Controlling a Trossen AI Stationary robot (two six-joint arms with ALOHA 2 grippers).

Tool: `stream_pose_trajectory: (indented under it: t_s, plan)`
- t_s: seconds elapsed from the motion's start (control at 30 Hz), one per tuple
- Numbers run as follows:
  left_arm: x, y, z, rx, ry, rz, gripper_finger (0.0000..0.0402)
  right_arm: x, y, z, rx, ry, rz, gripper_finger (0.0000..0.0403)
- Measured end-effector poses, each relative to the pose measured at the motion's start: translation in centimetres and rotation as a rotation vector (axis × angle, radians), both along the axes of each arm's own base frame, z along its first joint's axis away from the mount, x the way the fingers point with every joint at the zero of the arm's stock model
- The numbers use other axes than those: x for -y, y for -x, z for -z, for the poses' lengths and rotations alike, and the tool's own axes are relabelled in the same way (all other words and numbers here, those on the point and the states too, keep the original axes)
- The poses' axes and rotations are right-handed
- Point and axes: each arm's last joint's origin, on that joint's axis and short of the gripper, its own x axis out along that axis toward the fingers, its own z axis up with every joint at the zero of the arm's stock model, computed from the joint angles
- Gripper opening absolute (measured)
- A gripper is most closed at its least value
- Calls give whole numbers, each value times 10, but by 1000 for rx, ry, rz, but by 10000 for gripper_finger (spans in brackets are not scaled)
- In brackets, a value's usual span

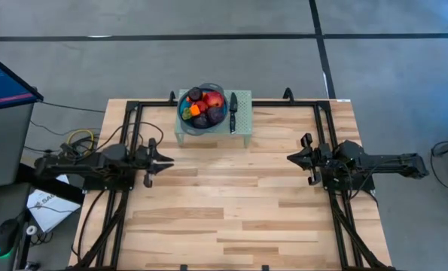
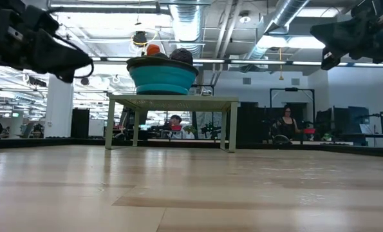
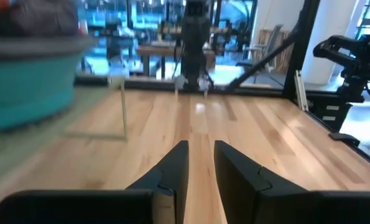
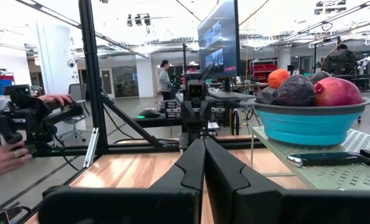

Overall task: Pick & Place Fruit
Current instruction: Return to Home Position

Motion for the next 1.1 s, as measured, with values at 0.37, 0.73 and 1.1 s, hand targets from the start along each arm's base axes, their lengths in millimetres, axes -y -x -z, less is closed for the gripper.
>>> stream_pose_trajectory:
  t_s: [0.37, 0.73, 1.1]
  plan:
    - [1, 5, -6, 73, -24, 15, 73, 0, 0, 0, 0, 0, 0, 6]
    - [1, 5, -7, 86, -71, 22, 73, 0, 0, 0, 0, 1, -3, 6]
    - [1, 4, -9, 100, -73, 21, 72, 0, 0, 0, 0, 1, -3, 6]
